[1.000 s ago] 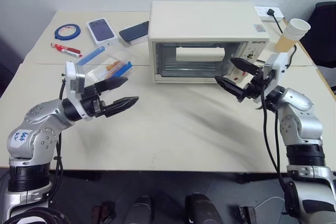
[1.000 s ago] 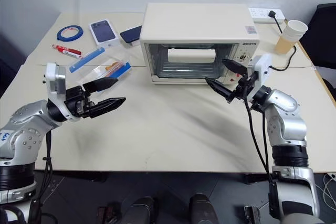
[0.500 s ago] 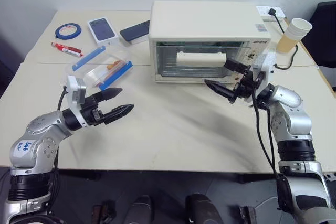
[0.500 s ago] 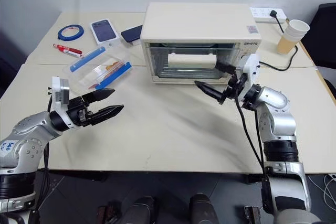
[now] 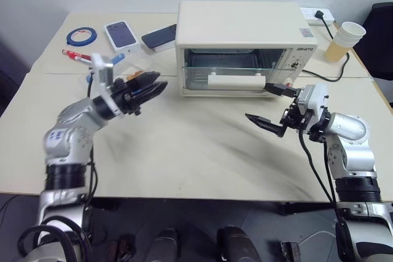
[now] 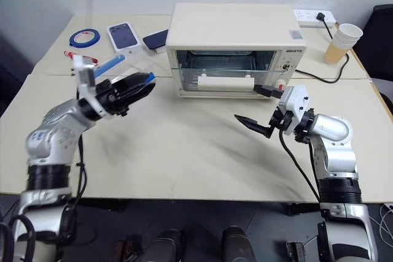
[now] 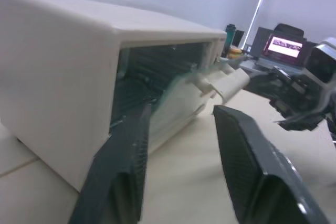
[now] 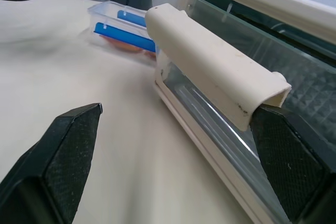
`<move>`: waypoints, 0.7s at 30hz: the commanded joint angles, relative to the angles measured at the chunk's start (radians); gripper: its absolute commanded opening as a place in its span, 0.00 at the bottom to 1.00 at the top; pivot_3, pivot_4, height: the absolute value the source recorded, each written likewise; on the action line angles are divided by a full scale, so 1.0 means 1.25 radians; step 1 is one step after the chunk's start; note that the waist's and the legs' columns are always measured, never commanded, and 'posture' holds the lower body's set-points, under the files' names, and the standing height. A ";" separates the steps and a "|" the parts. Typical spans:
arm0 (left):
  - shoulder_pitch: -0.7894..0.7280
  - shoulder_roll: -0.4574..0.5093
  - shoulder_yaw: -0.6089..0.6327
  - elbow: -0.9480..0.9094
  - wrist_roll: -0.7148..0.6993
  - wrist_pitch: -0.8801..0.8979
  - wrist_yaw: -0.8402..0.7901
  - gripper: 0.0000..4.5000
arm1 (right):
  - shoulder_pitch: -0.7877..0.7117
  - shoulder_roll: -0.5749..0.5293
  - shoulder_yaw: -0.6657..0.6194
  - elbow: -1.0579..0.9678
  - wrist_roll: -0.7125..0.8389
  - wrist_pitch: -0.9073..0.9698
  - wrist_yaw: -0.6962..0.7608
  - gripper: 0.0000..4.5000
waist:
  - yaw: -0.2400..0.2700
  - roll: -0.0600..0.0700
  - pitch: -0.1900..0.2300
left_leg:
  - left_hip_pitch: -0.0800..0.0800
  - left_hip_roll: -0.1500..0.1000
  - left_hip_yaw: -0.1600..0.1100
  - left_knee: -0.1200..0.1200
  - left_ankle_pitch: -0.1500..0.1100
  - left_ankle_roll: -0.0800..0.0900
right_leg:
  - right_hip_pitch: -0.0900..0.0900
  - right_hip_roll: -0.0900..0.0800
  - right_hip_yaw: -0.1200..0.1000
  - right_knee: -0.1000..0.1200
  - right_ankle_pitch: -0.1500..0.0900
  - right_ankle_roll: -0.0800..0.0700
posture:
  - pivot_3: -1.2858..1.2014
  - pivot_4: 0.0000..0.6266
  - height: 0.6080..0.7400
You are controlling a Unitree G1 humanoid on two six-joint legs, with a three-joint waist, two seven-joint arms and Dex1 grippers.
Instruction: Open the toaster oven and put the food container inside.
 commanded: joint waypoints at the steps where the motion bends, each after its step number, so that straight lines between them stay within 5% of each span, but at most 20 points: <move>1: -0.091 -0.045 -0.007 0.121 0.042 -0.101 -0.023 0.19 | 0.006 -0.004 -0.009 -0.022 0.003 -0.024 -0.006 1.00 | 0.000 0.000 0.000 | 0.000 0.000 0.000 0.000 0.000 0.000 | 0.000 0.000 0.000 0.001 0.000 0.000 | 0.52 0.24 1.00; 5: -0.124 -0.072 0.000 0.189 0.048 -0.134 -0.050 0.01 | 0.022 -0.004 -0.010 -0.038 0.004 -0.023 -0.017 1.00 | -0.002 0.000 0.000 | 0.000 0.000 0.001 0.000 0.000 0.000 | 0.000 0.000 0.000 0.001 0.000 0.000 | 0.52 0.24 1.00; 15: -0.127 -0.117 -0.057 0.255 0.125 -0.178 -0.105 0.01 | 0.117 -0.018 -0.028 -0.155 0.009 0.014 -0.080 1.00 | 0.003 0.000 0.000 | -0.001 0.000 -0.001 0.002 0.000 0.000 | 0.000 0.000 -0.001 0.001 0.000 0.001 | 0.52 0.24 1.00; 21: -0.103 -0.108 -0.079 0.245 0.152 -0.199 -0.157 0.01 | 0.324 -0.081 -0.108 -0.265 0.017 0.046 -0.102 1.00 | 0.018 0.000 0.000 | -0.002 -0.001 -0.001 0.003 0.000 0.000 | 0.000 -0.001 -0.001 0.001 0.000 0.001 | 0.52 0.24 1.00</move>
